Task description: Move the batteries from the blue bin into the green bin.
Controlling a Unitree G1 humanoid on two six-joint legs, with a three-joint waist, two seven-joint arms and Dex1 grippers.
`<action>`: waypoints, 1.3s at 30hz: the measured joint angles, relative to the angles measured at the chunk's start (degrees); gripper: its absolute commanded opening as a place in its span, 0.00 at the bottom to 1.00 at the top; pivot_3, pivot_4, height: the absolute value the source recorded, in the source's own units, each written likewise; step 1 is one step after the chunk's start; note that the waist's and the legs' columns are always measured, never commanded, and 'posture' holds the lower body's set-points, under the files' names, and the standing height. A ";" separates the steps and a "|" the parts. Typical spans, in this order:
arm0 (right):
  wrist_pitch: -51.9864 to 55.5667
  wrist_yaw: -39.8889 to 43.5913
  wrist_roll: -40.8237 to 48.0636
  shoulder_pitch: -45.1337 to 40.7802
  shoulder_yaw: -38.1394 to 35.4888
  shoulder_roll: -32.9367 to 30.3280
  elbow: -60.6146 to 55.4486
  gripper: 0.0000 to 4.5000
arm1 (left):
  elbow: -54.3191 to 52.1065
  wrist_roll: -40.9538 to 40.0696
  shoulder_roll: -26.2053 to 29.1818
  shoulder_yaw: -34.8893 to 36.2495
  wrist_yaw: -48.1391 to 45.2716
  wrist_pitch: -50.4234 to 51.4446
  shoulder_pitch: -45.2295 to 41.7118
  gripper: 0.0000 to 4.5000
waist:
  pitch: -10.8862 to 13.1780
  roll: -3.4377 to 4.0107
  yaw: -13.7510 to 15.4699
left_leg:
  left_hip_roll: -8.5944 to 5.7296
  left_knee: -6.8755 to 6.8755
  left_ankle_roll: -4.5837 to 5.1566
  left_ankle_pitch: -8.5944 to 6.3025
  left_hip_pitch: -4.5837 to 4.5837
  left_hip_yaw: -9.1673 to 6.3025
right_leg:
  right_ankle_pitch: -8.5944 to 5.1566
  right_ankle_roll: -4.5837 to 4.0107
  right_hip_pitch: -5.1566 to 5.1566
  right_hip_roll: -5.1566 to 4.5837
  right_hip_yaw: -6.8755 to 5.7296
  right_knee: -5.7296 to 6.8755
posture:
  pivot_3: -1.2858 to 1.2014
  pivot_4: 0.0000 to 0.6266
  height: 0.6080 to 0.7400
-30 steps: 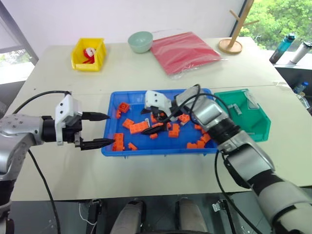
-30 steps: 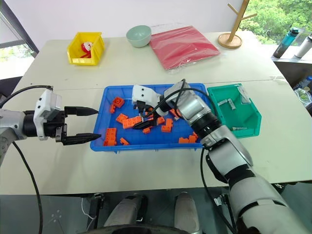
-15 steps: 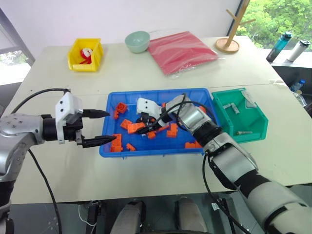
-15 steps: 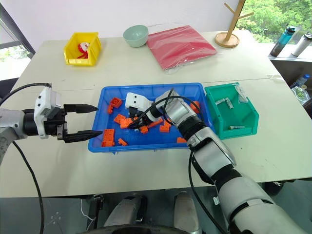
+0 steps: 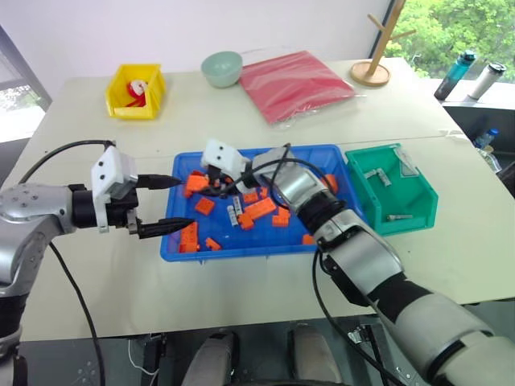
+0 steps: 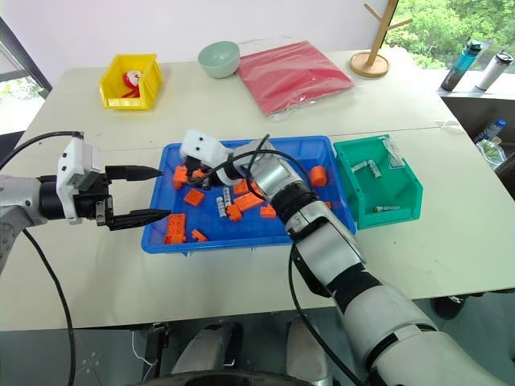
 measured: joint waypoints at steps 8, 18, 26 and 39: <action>0.14 7.36 -0.27 1.28 -0.15 -2.90 -1.19 0.92 | 0.08 0.37 -0.30 -0.71 -0.02 0.00 -0.47 1.00 | 0.00 0.00 -0.44 | -0.01 0.01 0.00 0.00 0.00 -0.02 | 0.00 0.00 -0.01 0.00 0.01 0.02 | 0.52 0.24 0.82; -0.06 28.20 -0.12 10.53 3.94 -15.17 -14.86 0.92 | 0.46 0.65 -0.30 -0.87 -0.30 -0.08 -0.53 1.00 | 0.00 0.00 -0.56 | 0.02 0.04 0.00 0.00 0.00 0.08 | 0.00 0.00 -0.06 -0.02 0.02 0.01 | 0.52 0.24 0.82; -1.78 26.10 -0.30 11.27 4.28 -12.32 -16.85 0.92 | 0.49 0.99 -0.38 -0.94 -0.29 -0.14 -0.54 1.00 | 0.00 0.00 -0.29 | 0.02 0.03 0.00 0.00 0.00 0.08 | 0.00 0.00 -0.07 -0.02 0.02 0.01 | 0.52 0.24 0.82; -10.77 24.95 -5.05 8.95 7.08 -11.71 -10.24 0.92 | 0.21 0.95 -0.39 -0.87 0.08 -0.03 -0.45 1.00 | 0.00 0.00 -0.21 | 0.00 0.03 0.00 0.00 0.00 0.04 | 0.00 0.00 -0.03 -0.01 0.02 0.00 | 0.52 0.24 0.82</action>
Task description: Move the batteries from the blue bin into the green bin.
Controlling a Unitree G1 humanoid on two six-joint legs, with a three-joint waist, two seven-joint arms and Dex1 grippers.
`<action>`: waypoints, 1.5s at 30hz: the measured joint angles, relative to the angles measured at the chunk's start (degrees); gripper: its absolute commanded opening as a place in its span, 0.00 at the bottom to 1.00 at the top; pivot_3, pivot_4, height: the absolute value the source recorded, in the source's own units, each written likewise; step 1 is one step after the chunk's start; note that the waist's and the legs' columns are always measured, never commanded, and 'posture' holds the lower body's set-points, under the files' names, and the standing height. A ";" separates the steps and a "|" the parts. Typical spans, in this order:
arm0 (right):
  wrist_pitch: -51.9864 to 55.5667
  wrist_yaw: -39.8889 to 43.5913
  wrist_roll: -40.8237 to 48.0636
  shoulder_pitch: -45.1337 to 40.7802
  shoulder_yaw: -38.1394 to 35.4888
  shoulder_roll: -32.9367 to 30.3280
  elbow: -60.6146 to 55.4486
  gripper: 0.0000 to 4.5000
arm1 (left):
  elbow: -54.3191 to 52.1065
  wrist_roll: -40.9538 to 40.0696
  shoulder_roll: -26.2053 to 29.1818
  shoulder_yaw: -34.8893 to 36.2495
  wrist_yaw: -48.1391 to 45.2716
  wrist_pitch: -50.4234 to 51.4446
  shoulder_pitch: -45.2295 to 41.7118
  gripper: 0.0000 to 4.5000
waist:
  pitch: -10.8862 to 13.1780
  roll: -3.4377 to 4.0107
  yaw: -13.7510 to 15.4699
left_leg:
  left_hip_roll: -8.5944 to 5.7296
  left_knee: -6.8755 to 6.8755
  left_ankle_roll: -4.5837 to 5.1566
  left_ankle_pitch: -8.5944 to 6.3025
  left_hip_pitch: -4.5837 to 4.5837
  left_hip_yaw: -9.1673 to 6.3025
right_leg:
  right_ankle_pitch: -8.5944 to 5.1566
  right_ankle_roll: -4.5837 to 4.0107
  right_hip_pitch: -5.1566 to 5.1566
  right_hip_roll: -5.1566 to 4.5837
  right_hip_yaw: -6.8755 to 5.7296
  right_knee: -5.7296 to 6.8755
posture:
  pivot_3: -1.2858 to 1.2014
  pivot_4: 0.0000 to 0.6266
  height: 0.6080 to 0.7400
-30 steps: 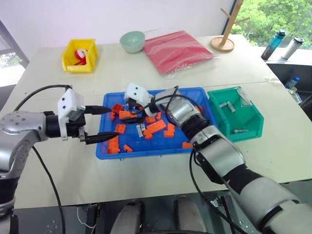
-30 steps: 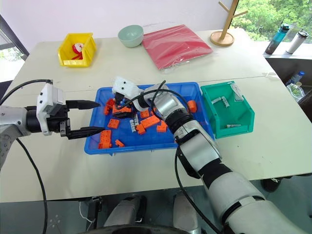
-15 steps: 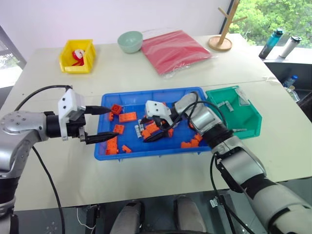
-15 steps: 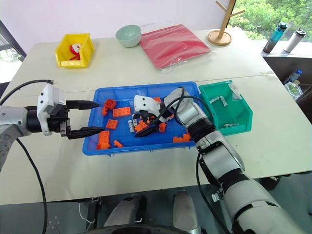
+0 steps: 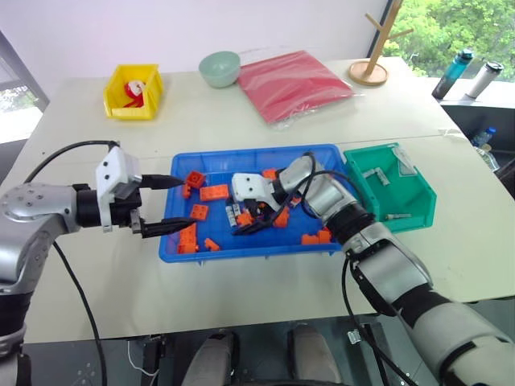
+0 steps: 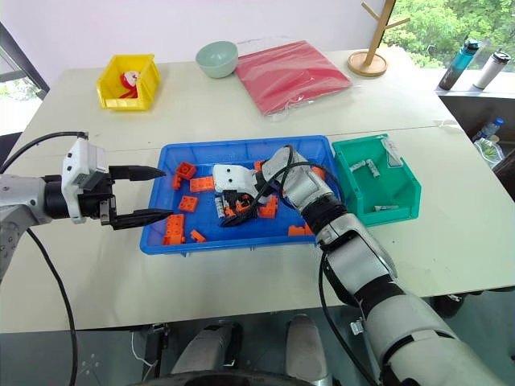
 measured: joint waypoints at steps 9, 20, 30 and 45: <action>-4.56 -3.41 -3.80 -3.58 0.89 2.45 5.66 0.86 | -0.31 -0.05 -0.07 0.07 0.59 0.09 0.34 1.00 | 0.00 0.00 0.03 | 0.00 0.00 0.00 0.00 0.00 -0.03 | 0.00 0.00 0.02 0.01 0.00 0.00 | 0.52 0.24 0.82; -3.17 0.38 -3.31 -3.56 0.26 2.14 5.55 0.49 | -0.32 -0.19 -0.30 0.06 0.87 0.06 0.32 1.00 | 0.00 0.00 0.03 | 0.00 0.00 0.00 0.00 0.01 -0.04 | 0.00 0.00 0.02 0.01 0.00 0.00 | 0.52 0.24 0.82; 27.94 -0.39 9.69 4.10 -15.83 -11.14 -27.80 0.49 | -0.62 -2.79 -3.09 -0.54 1.03 1.56 -1.20 1.00 | -0.01 -0.01 1.06 | -0.05 0.00 0.01 -0.01 -0.02 -0.03 | 0.00 0.00 0.08 -0.05 0.00 -0.01 | 0.52 0.24 0.82; 55.28 -15.12 19.11 31.94 -44.42 -38.87 -49.92 0.49 | 1.75 -3.56 -8.03 -4.53 -0.69 1.50 -7.11 1.00 | -0.01 -0.01 3.12 | 0.00 0.00 0.06 -0.03 -0.04 0.38 | 0.00 0.00 0.12 -0.13 0.03 -0.13 | 0.52 0.24 0.82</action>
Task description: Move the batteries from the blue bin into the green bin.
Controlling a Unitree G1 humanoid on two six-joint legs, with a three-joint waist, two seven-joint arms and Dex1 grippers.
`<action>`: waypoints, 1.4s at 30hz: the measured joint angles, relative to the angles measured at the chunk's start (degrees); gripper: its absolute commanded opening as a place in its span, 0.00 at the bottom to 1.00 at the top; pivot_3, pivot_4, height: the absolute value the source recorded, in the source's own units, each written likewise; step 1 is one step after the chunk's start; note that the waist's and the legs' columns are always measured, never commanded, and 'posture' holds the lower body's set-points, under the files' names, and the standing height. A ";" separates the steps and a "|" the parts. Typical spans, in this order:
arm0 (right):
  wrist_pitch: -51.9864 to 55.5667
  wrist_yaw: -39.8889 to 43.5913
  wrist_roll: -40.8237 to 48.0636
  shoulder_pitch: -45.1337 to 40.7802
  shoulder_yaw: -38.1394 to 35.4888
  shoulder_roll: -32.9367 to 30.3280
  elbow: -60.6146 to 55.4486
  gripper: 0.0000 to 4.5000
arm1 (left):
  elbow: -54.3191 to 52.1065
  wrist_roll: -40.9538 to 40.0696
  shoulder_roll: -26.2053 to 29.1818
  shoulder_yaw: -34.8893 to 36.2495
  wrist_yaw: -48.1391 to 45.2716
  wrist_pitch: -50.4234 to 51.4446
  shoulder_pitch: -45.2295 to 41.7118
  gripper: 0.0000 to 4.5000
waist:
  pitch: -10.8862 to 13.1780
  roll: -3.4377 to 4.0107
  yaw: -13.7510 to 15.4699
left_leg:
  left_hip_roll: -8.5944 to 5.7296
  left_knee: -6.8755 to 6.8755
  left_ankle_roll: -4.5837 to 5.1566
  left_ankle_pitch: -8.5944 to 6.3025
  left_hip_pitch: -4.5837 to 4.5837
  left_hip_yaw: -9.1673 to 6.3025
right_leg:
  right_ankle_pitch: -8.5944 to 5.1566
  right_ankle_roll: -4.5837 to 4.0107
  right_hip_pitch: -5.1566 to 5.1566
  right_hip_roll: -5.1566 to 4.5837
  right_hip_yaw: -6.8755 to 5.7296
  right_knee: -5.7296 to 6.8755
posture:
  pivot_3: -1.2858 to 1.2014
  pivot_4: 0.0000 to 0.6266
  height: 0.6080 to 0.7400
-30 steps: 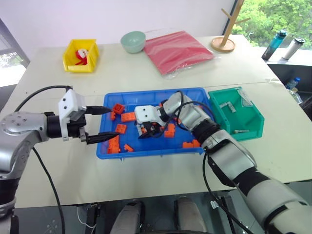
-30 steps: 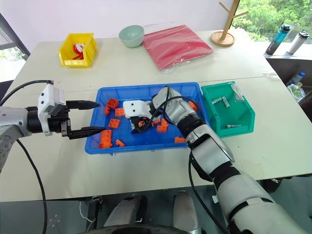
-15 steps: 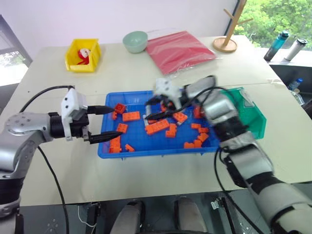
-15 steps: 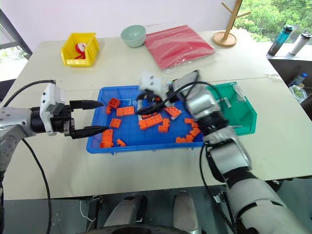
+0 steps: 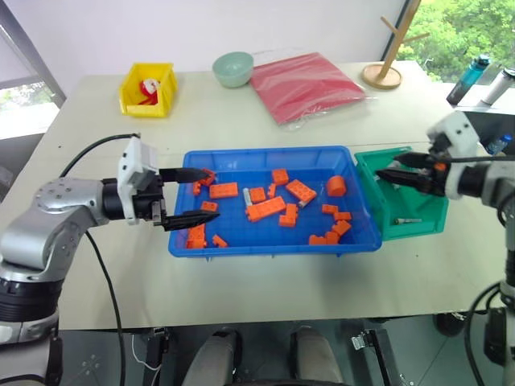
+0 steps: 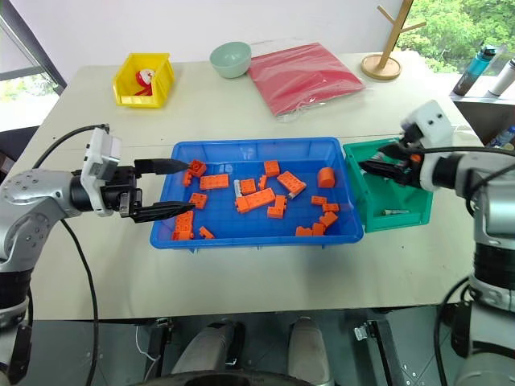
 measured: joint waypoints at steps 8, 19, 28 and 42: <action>-3.94 -7.47 -0.02 1.65 1.72 -0.62 2.23 0.99 | 0.84 0.00 -0.73 -0.51 -0.25 0.03 -1.75 1.00 | 0.00 0.00 0.12 | 0.00 0.02 0.00 0.00 0.00 0.01 | 0.00 0.00 0.01 0.00 0.00 -0.02 | 0.52 0.24 0.82; -9.19 -6.91 5.49 -19.79 24.57 18.59 1.97 0.99 | 0.25 0.32 0.40 0.06 -0.41 -0.02 -0.24 1.00 | 0.00 -0.02 -0.99 | -0.01 0.00 0.00 0.00 -0.01 -0.21 | 0.00 0.00 0.02 0.04 -0.01 -0.01 | 0.52 0.24 0.82; -24.48 -6.05 -7.54 -24.87 43.09 26.90 22.02 0.99 | -2.22 1.00 2.24 2.88 1.04 -0.19 3.61 1.00 | 0.00 -0.03 -1.31 | -0.04 0.02 -0.02 0.01 -0.03 -0.30 | 0.00 0.00 -0.03 0.07 -0.02 0.05 | 0.52 0.24 0.82; -40.95 2.66 -15.18 -33.42 46.59 34.07 43.69 0.99 | -5.03 -0.50 3.03 6.46 4.12 1.37 6.16 1.00 | 0.00 -0.03 -1.45 | -0.02 0.01 -0.02 0.01 -0.02 -0.32 | 0.00 0.00 -0.05 0.10 -0.02 0.03 | 0.52 0.24 0.82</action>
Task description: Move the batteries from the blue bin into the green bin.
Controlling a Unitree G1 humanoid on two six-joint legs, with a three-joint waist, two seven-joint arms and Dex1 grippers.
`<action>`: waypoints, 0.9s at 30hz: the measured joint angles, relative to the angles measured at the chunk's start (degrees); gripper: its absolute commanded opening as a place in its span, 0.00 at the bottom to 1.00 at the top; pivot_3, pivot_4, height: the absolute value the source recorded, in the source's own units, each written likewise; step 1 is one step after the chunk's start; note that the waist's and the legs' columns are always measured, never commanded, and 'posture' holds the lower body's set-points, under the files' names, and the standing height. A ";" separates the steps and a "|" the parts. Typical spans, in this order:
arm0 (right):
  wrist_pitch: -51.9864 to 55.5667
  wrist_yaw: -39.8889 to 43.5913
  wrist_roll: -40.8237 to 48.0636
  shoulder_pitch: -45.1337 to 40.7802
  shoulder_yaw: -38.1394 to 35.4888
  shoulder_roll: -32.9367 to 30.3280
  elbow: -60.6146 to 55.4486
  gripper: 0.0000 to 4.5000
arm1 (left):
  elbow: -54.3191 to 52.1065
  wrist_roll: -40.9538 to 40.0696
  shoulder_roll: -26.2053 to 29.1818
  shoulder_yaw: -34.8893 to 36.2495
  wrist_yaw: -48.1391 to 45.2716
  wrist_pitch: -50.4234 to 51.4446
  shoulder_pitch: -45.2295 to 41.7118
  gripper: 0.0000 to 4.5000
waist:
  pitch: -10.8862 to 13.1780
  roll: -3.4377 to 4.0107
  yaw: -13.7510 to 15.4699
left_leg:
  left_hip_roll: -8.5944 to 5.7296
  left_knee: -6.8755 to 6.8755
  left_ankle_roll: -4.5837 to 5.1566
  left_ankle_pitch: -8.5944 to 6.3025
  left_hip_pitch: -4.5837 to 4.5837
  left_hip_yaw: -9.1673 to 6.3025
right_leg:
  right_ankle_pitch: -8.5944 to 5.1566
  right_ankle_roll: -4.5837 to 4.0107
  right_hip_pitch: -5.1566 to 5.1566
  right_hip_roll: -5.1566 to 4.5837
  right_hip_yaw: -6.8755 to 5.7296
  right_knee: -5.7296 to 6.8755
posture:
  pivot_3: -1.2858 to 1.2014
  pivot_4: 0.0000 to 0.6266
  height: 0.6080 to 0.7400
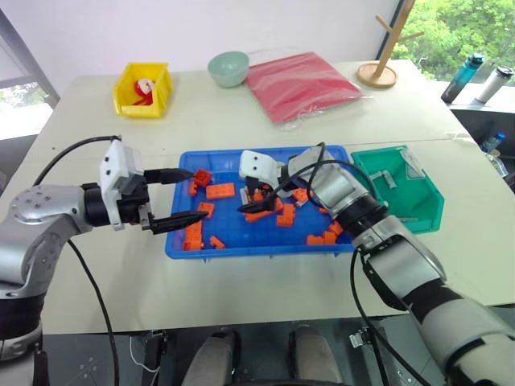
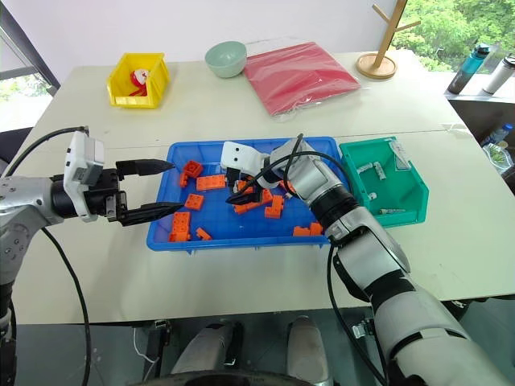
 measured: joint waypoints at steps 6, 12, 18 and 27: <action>-6.13 2.68 -2.95 -3.16 0.09 1.77 6.99 0.99 | -0.29 -0.41 0.00 0.20 0.91 0.02 -0.01 1.00 | 0.00 0.00 -0.30 | 0.02 0.00 -0.01 0.00 0.01 -0.01 | 0.00 0.00 -0.02 0.02 0.00 0.01 | 0.52 0.24 0.82; -11.59 3.44 -5.84 -7.10 -0.02 2.36 14.91 0.99 | -0.34 -0.47 0.00 0.25 1.36 -0.02 -0.01 1.00 | 0.00 0.00 -0.19 | 0.01 -0.01 -0.01 0.00 0.03 -0.02 | 0.00 0.00 0.00 0.02 0.00 0.00 | 0.52 0.24 0.82; -14.99 4.90 -8.11 -8.57 -0.41 2.52 20.11 0.99 | -0.33 -0.46 -0.01 0.25 1.55 -0.05 -0.01 1.00 | 0.00 0.00 -0.18 | 0.00 0.00 -0.01 0.00 0.04 -0.02 | 0.00 0.00 0.00 0.01 0.00 0.00 | 0.52 0.24 0.82; -15.62 5.91 -8.20 -8.76 -2.38 5.53 22.78 0.99 | -0.33 -0.44 -0.01 0.24 1.63 -0.13 -0.26 1.00 | -0.01 0.00 -1.33 | 0.03 0.00 -0.02 0.01 0.06 -0.07 | 0.00 0.00 0.02 0.04 0.00 0.02 | 0.52 0.24 0.82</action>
